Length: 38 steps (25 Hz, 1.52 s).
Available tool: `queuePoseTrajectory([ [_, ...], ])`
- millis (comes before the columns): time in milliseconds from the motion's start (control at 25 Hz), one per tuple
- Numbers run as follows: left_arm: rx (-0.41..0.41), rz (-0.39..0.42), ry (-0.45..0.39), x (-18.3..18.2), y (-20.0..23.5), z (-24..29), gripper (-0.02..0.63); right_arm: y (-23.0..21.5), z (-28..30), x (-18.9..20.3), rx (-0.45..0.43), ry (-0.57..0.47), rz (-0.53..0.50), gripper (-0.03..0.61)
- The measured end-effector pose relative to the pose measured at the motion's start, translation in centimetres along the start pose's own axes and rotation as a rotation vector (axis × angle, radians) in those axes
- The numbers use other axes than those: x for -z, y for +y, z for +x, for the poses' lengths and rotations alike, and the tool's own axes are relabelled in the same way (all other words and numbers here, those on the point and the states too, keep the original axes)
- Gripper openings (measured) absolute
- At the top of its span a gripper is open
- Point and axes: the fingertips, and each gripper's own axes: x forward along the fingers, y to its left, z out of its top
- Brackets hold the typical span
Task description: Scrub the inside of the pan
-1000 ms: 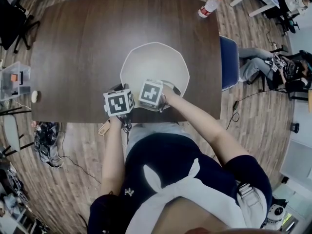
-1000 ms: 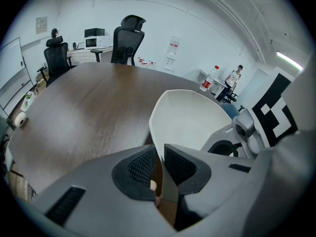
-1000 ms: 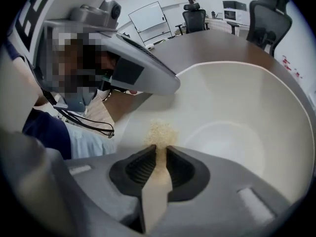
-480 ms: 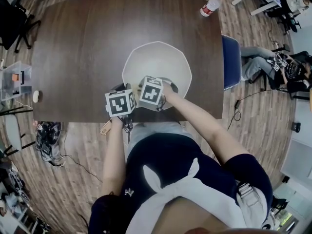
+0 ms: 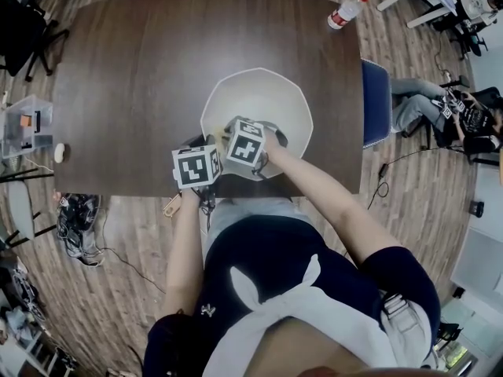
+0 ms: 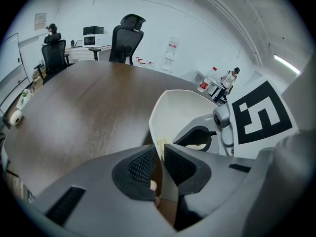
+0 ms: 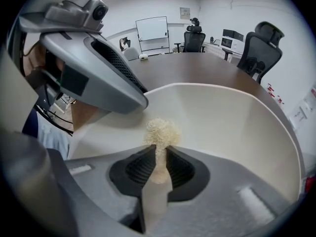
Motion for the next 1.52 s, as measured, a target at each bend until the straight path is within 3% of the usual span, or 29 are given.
queuePoseTrajectory([
  [840, -0.001, 0.007, 0.002, -0.2, -0.1, 0.1, 0.064, -5.8, 0.4, 0.1, 0.206, -0.057, 0.031, 0.061],
  [1520, 0.014, 0.002, 0.010, 0.3, -0.4, 0.6, 0.064, -10.0, -0.6, 2.5, 0.343, -0.014, 0.101, 0.061],
])
